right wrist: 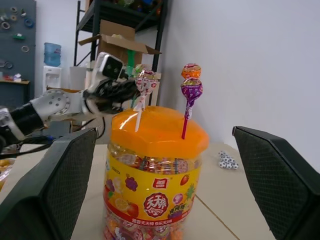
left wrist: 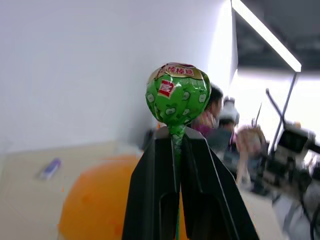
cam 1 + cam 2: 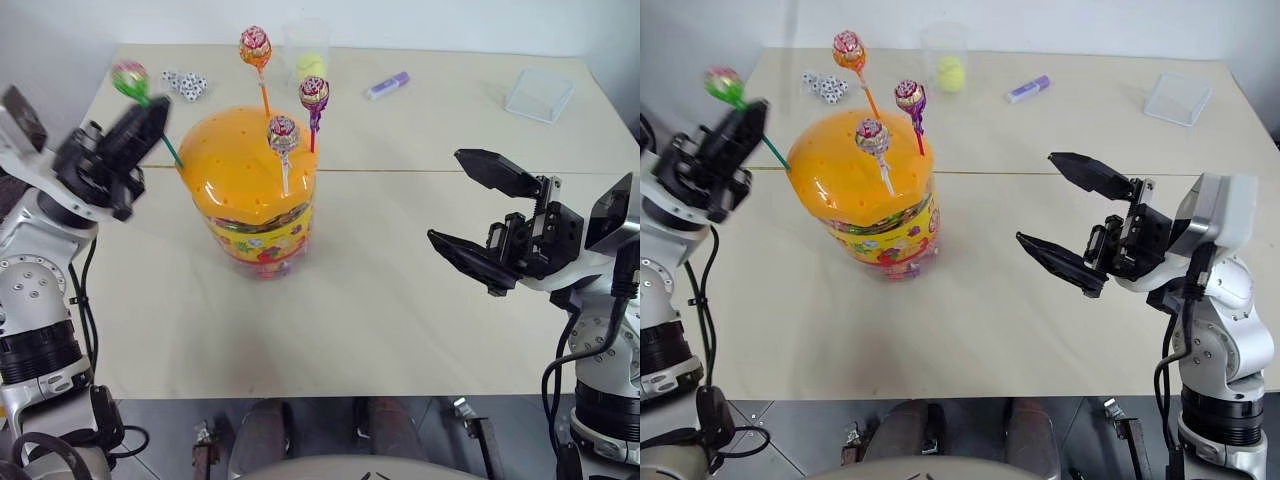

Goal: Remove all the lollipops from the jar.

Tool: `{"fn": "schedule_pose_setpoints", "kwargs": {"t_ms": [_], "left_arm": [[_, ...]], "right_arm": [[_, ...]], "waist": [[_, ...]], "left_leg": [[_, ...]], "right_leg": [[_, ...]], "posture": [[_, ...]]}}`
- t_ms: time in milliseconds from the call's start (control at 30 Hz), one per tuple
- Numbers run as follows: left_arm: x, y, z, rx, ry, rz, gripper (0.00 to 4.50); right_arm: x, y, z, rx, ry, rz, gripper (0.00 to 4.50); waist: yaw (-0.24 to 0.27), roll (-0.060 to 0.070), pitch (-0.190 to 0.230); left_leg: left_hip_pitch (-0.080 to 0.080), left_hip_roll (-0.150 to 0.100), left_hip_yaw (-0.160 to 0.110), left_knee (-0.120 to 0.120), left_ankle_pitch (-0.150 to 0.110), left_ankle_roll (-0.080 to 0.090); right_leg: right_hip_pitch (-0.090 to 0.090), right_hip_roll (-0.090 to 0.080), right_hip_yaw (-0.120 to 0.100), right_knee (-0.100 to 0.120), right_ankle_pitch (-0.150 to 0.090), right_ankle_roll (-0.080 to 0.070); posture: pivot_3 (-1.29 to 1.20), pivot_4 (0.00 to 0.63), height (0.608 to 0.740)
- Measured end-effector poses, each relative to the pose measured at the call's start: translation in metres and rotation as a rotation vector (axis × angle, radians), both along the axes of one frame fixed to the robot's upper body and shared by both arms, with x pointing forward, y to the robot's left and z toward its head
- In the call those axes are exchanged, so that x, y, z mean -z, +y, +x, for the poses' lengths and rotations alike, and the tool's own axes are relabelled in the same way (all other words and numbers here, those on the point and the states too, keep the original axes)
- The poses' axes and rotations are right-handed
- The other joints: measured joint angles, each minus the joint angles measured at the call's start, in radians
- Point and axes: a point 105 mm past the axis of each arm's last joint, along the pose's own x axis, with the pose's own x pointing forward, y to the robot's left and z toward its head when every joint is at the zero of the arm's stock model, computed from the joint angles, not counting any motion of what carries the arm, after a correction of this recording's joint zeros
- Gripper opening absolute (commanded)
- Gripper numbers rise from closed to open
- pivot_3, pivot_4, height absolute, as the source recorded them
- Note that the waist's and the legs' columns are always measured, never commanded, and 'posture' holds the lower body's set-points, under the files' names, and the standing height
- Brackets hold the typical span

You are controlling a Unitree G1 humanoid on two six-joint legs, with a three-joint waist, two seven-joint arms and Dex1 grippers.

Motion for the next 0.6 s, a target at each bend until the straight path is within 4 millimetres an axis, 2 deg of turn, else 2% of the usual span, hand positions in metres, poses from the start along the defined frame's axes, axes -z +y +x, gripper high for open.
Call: {"fn": "schedule_pose_setpoints", "kwargs": {"t_ms": [67, 133, 200, 233, 300, 400, 433, 467, 600], "left_arm": [[-0.009, 0.024, 0.004, -0.106, 0.015, -0.087, 0.06], [0.005, 0.051, 0.006, -0.258, 0.117, -0.04, 0.06], [0.044, 0.078, 0.005, -0.433, 0.303, 0.125, 0.06], [0.069, 0.089, 0.002, -0.509, 0.414, 0.231, 0.06], [0.116, 0.104, -0.011, -0.595, 0.6, 0.408, 0.06], [0.178, 0.112, -0.045, -0.625, 0.827, 0.658, 0.06], [0.189, 0.111, -0.052, -0.625, 0.872, 0.689, 0.06], [0.194, 0.109, -0.055, -0.626, 0.886, 0.687, 0.06], [0.204, 0.098, -0.057, -0.648, 0.894, 0.667, 1.04]], "right_arm": [[0.002, 0.007, -0.001, -0.053, -0.011, -0.044, 4.5], [0.009, 0.014, -0.001, -0.12, -0.009, -0.114, 4.5], [0.019, 0.018, 0.0, -0.172, 0.009, -0.199, 4.5], [0.025, 0.019, 0.001, -0.192, 0.022, -0.243, 4.5], [0.035, 0.021, 0.005, -0.216, 0.04, -0.31, 4.5], [0.048, 0.021, 0.012, -0.216, 0.065, -0.37, 4.5], [0.051, 0.02, 0.015, -0.21, 0.074, -0.381, 4.5], [0.053, 0.019, 0.016, -0.205, 0.076, -0.39, 4.5], [0.057, 0.02, 0.018, -0.198, 0.08, -0.411, 4.5]], "waist": [[-0.007, 0.0, 0.0], [-0.02, 0.0, 0.0], [-0.03, 0.0, 0.0], [-0.031, 0.0, 0.0], [-0.029, 0.0, 0.0], [-0.022, -0.002, 0.0], [-0.013, -0.002, 0.0], [-0.005, -0.002, 0.0], [0.008, -0.001, 0.0]], "left_leg": [[0.002, 0.0, -0.002, -0.001, 0.0, 0.0], [0.003, 0.0, -0.001, -0.003, 0.0, 0.0], [0.004, 0.0, 0.001, -0.006, 0.0, 0.0], [0.003, 0.0, 0.002, -0.007, 0.0, 0.0], [0.002, 0.0, 0.004, -0.008, 0.0, 0.0], [0.0, 0.0, 0.004, -0.008, -0.001, -0.001], [0.0, 0.0, 0.004, -0.008, 0.0, -0.001], [0.0, 0.0, 0.004, -0.008, 0.0, -0.001], [0.001, 0.001, 0.004, -0.006, 0.0, -0.002]], "right_leg": [[0.0, 0.0, 0.001, 0.001, 0.0, 0.0], [0.0, 0.0, 0.001, 0.001, 0.0, 0.0], [-0.001, 0.0, 0.001, 0.0, 0.0, 0.0], [-0.002, 0.0, 0.001, -0.001, 0.0, 0.0], [-0.003, 0.0, 0.001, -0.002, 0.0, 0.0], [-0.004, 0.0, 0.001, -0.004, 0.0, 0.0], [-0.005, 0.0, 0.001, -0.004, 0.0, 0.0], [-0.005, 0.0, 0.001, -0.004, 0.0, 0.0], [-0.005, 0.0, 0.004, -0.002, -0.001, -0.002]], "posture": [[0.0, 0.15, 0.74], [0.0, 0.15, 0.74], [0.0, 0.15, 0.74], [0.0, 0.15, 0.74], [0.0, 0.15, 0.74], [0.0, 0.15, 0.74], [0.0, 0.15, 0.74], [0.0, 0.15, 0.74], [0.0, 0.15, 0.74]]}}
